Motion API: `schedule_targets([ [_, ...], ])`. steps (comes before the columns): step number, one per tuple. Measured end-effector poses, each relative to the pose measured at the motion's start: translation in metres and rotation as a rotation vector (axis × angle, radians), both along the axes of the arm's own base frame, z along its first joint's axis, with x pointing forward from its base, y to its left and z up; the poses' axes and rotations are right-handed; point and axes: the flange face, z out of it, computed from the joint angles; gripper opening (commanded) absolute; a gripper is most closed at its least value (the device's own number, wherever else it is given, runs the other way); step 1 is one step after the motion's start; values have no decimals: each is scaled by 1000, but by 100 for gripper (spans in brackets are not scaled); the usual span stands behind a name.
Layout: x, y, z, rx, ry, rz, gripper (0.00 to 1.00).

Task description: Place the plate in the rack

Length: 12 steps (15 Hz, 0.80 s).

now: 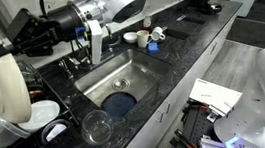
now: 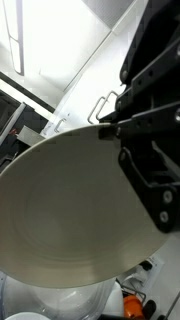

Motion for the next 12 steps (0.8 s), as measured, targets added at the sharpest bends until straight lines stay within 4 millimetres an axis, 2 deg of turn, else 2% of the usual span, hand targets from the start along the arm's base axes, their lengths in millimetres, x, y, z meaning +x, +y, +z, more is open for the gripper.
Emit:
schedule_targets([
  [6,15,21,-27,21,-19,13,1],
  [12,22,27,-52,-20,-24,12,1],
])
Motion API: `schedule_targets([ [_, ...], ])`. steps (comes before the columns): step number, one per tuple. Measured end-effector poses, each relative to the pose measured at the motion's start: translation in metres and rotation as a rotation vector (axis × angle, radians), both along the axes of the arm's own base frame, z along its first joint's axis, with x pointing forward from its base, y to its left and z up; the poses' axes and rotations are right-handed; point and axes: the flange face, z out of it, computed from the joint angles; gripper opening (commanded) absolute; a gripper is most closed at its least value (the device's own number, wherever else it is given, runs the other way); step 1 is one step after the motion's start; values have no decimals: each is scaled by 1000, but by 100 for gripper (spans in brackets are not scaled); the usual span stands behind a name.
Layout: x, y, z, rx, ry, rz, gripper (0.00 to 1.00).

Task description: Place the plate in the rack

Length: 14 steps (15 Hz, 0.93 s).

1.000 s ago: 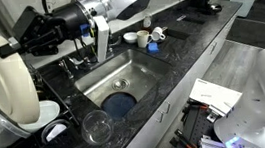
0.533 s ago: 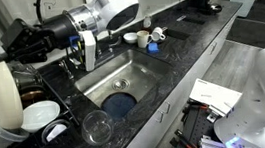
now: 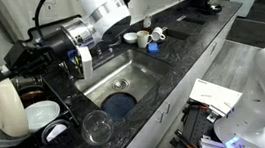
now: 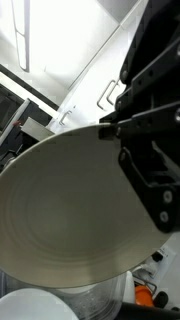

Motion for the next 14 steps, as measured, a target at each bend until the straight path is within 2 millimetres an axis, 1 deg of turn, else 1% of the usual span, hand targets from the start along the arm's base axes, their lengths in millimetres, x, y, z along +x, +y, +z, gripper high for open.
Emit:
schedule_targets([
  [3,-2,4,-11,-61,-22,-1,1],
  [5,-4,7,-11,-99,-59,-3,1],
  [10,2,10,1,-215,-143,6,1],
  [14,1,20,7,-248,-165,23,1],
])
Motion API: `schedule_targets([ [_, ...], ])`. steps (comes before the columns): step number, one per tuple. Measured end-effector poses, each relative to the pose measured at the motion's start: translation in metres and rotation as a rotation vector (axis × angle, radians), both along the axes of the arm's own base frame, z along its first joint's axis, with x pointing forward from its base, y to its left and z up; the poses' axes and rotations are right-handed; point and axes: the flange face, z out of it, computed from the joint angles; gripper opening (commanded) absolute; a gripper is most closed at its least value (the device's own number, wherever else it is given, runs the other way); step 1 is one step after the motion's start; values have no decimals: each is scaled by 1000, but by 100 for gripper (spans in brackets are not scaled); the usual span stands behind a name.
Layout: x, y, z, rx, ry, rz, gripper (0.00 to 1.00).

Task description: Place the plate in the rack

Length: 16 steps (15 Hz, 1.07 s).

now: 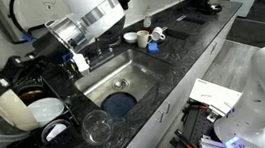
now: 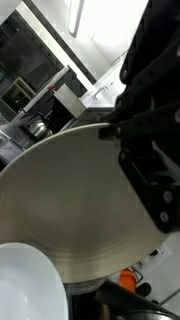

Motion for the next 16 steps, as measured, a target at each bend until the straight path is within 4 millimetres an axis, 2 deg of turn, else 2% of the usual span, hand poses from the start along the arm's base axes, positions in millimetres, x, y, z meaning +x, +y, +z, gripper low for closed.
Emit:
schedule_targets([
  [6,2,15,0,-30,34,10,1],
  [7,3,18,0,-40,37,10,5],
  [8,4,21,1,-50,40,13,30],
  [10,6,28,4,-73,45,24,37],
  [13,1,39,2,-97,65,48,60],
  [16,1,43,9,-95,61,51,81],
])
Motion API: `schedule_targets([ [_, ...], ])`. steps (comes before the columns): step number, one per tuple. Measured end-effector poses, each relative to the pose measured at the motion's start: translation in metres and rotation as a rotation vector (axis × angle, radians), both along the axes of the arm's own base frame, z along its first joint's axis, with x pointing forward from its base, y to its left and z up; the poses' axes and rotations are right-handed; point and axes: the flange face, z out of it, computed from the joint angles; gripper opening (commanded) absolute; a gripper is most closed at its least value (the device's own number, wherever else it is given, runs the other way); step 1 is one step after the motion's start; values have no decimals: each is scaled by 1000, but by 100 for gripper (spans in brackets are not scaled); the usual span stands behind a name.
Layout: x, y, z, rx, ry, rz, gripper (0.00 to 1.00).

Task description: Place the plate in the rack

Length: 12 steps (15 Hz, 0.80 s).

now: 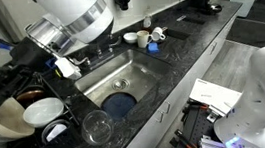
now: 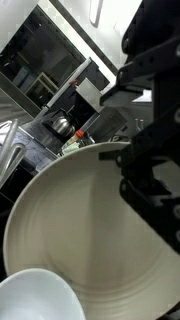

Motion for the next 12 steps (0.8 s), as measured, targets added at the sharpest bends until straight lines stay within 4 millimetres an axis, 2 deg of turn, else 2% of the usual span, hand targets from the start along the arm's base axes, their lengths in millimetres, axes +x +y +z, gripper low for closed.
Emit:
schedule_targets([
  [3,5,-3,11,-16,-26,3,99],
  [8,13,-32,37,-187,-65,16,100],
  [12,15,-70,66,-370,-70,33,100],
])
